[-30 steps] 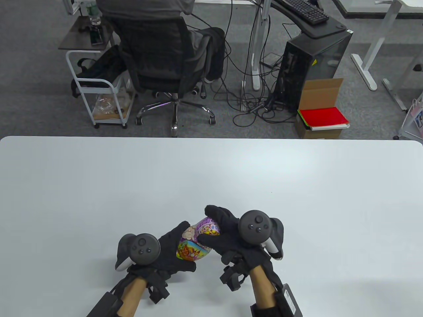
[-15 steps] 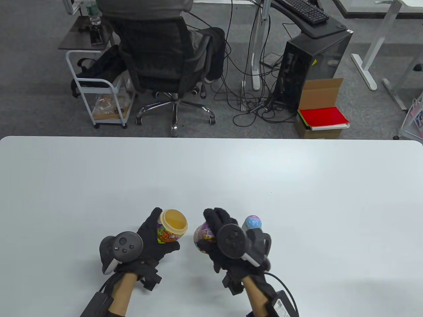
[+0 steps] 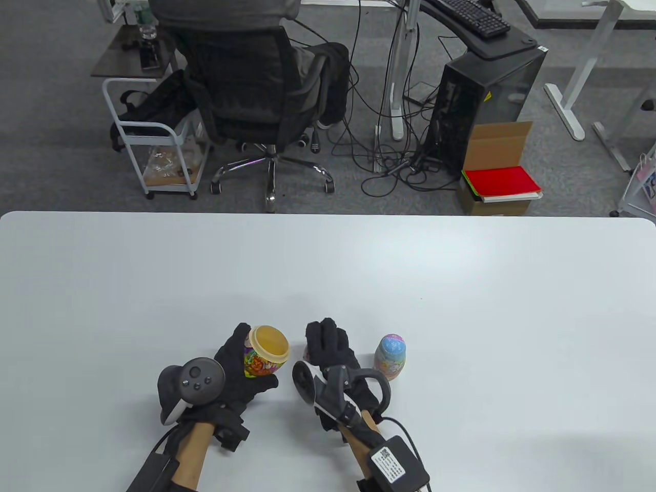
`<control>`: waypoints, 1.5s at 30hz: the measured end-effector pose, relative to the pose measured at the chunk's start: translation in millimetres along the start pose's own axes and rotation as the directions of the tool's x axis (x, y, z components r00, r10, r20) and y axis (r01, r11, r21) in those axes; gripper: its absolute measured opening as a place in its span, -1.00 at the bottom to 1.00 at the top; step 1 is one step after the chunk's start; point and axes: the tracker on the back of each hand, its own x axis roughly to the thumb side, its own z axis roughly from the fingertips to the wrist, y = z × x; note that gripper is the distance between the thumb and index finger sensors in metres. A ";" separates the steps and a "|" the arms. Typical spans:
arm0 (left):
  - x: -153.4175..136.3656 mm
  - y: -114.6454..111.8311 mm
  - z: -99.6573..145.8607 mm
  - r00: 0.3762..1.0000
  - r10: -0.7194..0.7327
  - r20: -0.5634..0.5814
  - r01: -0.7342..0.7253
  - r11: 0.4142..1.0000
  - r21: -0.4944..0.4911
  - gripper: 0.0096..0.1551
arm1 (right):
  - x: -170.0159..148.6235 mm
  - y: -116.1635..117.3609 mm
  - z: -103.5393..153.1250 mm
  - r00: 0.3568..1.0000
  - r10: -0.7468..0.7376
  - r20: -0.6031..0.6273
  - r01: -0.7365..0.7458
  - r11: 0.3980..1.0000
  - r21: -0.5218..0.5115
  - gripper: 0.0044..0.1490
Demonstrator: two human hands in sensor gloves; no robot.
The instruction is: Nest individual Russian dolls into a nested set
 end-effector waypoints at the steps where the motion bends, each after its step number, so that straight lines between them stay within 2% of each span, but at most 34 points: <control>1: -0.1 0.4 0.5 1.000 0.002 0.009 -0.002 1.000 -0.007 0.40 | -6.1 -13.1 0.9 0.998 -0.063 -0.013 0.062 0.998 -0.024 0.00; 4: 0.3 -0.4 1.6 0.999 0.019 0.034 -0.018 0.999 -0.040 0.40 | -31.1 -42.1 -1.3 0.969 -0.235 -0.072 0.231 0.971 -0.064 -0.14; 6: 2.4 -1.3 2.5 0.999 0.016 0.049 -0.013 0.999 -0.051 0.40 | -56.3 -56.3 -1.7 0.954 -0.266 -0.141 0.247 0.959 -0.135 -0.17; 7: 4.6 -1.7 2.7 0.998 0.015 0.060 -0.012 0.998 -0.059 0.40 | -73.2 -58.9 -2.9 0.959 -0.222 -0.177 0.200 0.971 -0.133 -0.15; 8: 6.2 -2.1 2.8 0.998 0.016 0.069 -0.011 0.998 -0.063 0.40 | -84.8 -57.6 -3.3 0.962 -0.177 -0.206 0.162 0.983 -0.086 -0.13; 10: 11.6 -3.7 2.3 0.995 0.012 0.097 -0.004 0.997 -0.079 0.40 | -109.3 -42.9 -4.6 0.950 -0.066 -0.306 0.108 0.987 0.120 -0.05; 12: 16.2 -6.5 1.9 0.993 0.007 0.115 0.004 0.996 -0.094 0.40 | -125.0 -19.0 -4.1 0.928 -0.086 -0.362 0.201 0.934 0.295 0.01; 13: 17.8 -7.6 1.8 0.993 0.004 0.121 0.008 0.995 -0.100 0.40 | -129.4 -8.7 -4.0 0.920 -0.130 -0.371 0.260 0.909 0.327 0.01; 16: 22.2 -10.4 2.5 0.989 -0.005 0.146 0.023 0.992 -0.125 0.40 | -134.5 11.1 -3.5 0.896 -0.217 -0.387 0.356 0.874 0.332 0.01; 17: 23.7 -11.0 2.9 0.988 -0.004 0.156 0.025 0.991 -0.135 0.40 | -135.9 16.8 -2.7 0.878 -0.258 -0.402 0.394 0.868 0.303 0.02; 19: 25.2 -11.5 3.5 0.987 0.004 0.163 0.018 0.990 -0.137 0.40 | -138.4 16.6 -1.9 0.854 -0.306 -0.420 0.423 0.880 0.217 0.00; 21: 26.3 -11.8 3.7 0.986 0.011 0.168 0.013 0.990 -0.142 0.40 | -143.5 10.6 -0.2 0.849 -0.319 -0.420 0.426 0.885 0.188 0.00; 23: 27.2 -12.5 3.5 0.985 0.017 0.172 0.009 0.989 -0.148 0.40 | -147.4 -2.9 1.6 0.792 -0.428 -0.436 0.505 0.860 0.074 0.00; 25: 28.4 -13.5 3.4 0.984 0.021 0.175 0.006 0.988 -0.153 0.40 | -147.9 -21.5 2.2 0.675 -0.617 -0.405 0.659 0.751 -0.046 0.00; 26: 29.3 -14.4 3.3 0.984 0.022 0.177 0.006 0.988 -0.157 0.40 | -144.2 -32.1 2.5 0.583 -0.727 -0.362 0.757 0.648 -0.083 0.00; 27: 30.1 -15.5 3.3 0.984 0.025 0.177 0.004 0.987 -0.162 0.40 | -138.2 -39.5 1.6 0.506 -0.807 -0.304 0.833 0.549 -0.069 0.00; 29: 31.2 -16.6 3.4 0.983 0.033 0.180 -0.002 0.985 -0.170 0.40 | -123.9 -47.2 0.2 0.412 -0.880 -0.238 0.907 0.421 0.014 0.00; 30: 32.3 -16.8 3.9 0.982 0.036 0.183 -0.004 0.985 -0.170 0.40 | -112.9 -49.9 0.4 0.398 -0.890 -0.224 0.916 0.399 0.041 0.00; 32: 34.4 -16.5 4.7 0.981 0.038 0.192 -0.006 0.986 -0.167 0.40 | -96.8 -51.4 0.9 0.431 -0.881 -0.198 0.901 0.432 0.041 0.00; 35: 37.5 -15.1 6.0 0.978 0.049 0.203 -0.019 0.989 -0.149 0.40 | -69.8 -48.0 2.7 0.560 -0.812 -0.166 0.828 0.552 0.097 0.00; 38: 39.2 -15.4 6.8 0.978 0.035 0.205 -0.005 0.989 -0.146 0.40 | -52.7 -38.5 6.7 0.618 -0.761 -0.194 0.785 0.608 0.116 0.00; 39: 36.7 -14.9 6.9 0.975 0.006 0.222 0.022 0.992 -0.124 0.40 | -50.0 -36.3 6.7 0.619 -0.757 -0.208 0.783 0.616 0.088 0.00; 41: 30.7 -13.1 4.6 0.981 0.035 0.190 -0.008 0.990 -0.141 0.39 | -51.2 -33.6 5.7 0.623 -0.759 -0.192 0.782 0.606 0.143 0.03; 43: 25.9 -11.1 3.0 0.985 0.043 0.169 -0.021 0.991 -0.133 0.39 | -57.8 -32.0 4.6 0.578 -0.787 -0.217 0.816 0.562 0.134 0.11; 45: 20.6 -8.4 2.0 0.987 0.019 0.157 0.000 0.993 -0.120 0.39 | -69.3 -28.2 3.3 0.514 -0.815 -0.267 0.855 0.513 0.078 0.10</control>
